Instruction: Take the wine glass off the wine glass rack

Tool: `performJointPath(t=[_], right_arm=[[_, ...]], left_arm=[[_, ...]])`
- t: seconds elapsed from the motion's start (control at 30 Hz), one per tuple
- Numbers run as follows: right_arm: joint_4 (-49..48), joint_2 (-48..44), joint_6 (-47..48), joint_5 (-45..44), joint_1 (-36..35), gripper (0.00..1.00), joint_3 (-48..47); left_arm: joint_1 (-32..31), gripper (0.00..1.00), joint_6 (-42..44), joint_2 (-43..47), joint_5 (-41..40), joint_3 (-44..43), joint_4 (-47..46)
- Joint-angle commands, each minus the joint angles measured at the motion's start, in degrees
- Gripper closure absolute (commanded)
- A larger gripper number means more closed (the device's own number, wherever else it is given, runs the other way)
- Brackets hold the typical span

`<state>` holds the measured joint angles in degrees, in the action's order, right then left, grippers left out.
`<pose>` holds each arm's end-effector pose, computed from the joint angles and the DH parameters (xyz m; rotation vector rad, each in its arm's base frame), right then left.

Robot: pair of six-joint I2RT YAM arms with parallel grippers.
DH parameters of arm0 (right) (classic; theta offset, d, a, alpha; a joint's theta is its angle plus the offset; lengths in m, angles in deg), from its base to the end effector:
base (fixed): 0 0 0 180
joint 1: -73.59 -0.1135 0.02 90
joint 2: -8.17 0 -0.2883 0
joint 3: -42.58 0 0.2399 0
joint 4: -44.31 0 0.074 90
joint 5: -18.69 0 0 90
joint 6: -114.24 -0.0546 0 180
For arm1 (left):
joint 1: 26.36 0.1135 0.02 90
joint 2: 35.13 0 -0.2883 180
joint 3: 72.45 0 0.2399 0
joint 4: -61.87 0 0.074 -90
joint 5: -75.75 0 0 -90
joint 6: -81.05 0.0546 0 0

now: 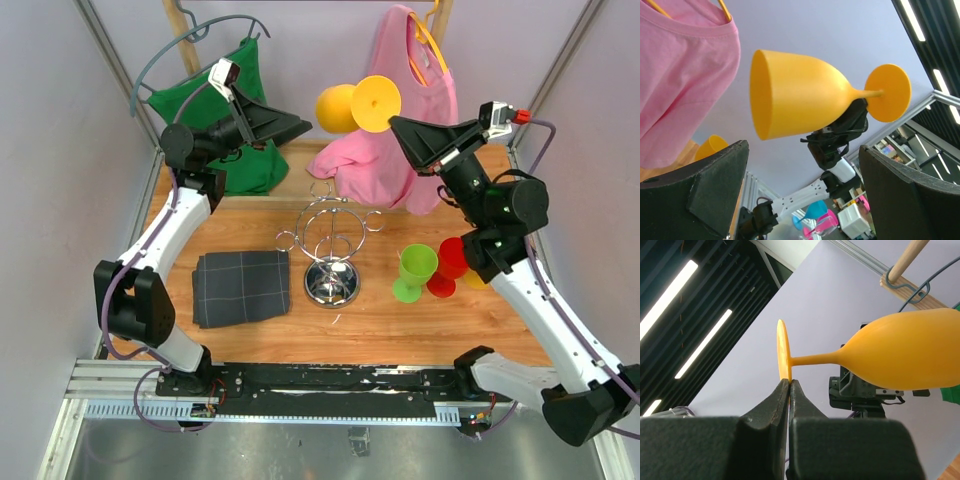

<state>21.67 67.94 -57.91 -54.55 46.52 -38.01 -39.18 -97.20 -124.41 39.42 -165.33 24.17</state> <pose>0.1627 0.1008 0.5347 0.1513 0.9968 1.8895 0.3176 -0.1174 0.4870 0.2569 1.3902 -1.9110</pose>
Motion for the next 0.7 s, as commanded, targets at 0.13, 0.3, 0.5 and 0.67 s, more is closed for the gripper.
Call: performJointPath(t=[0.13, 0.3, 0.5, 0.67], right_arm=[[-9.15, 3.72, -1.00, -0.06, -2.65, 0.99, 0.09], [-10.96, 5.32, -0.74, -1.16, -4.71, 0.99, 0.45], [-11.75, 4.92, -0.08, -2.45, -6.06, 0.99, 1.59], [-9.05, 1.49, 2.58, -4.65, -6.04, 0.99, 2.44]], left_arm=[[0.43, 0.04, -1.83, 0.13, -0.92, -1.78, -5.71], [0.46, 0.04, -1.75, -0.58, -0.86, -2.92, -5.82], [0.43, 0.04, -1.50, -0.92, -0.52, -2.77, -6.34], [0.58, 0.05, -1.27, 0.61, -0.21, -0.15, -7.69]])
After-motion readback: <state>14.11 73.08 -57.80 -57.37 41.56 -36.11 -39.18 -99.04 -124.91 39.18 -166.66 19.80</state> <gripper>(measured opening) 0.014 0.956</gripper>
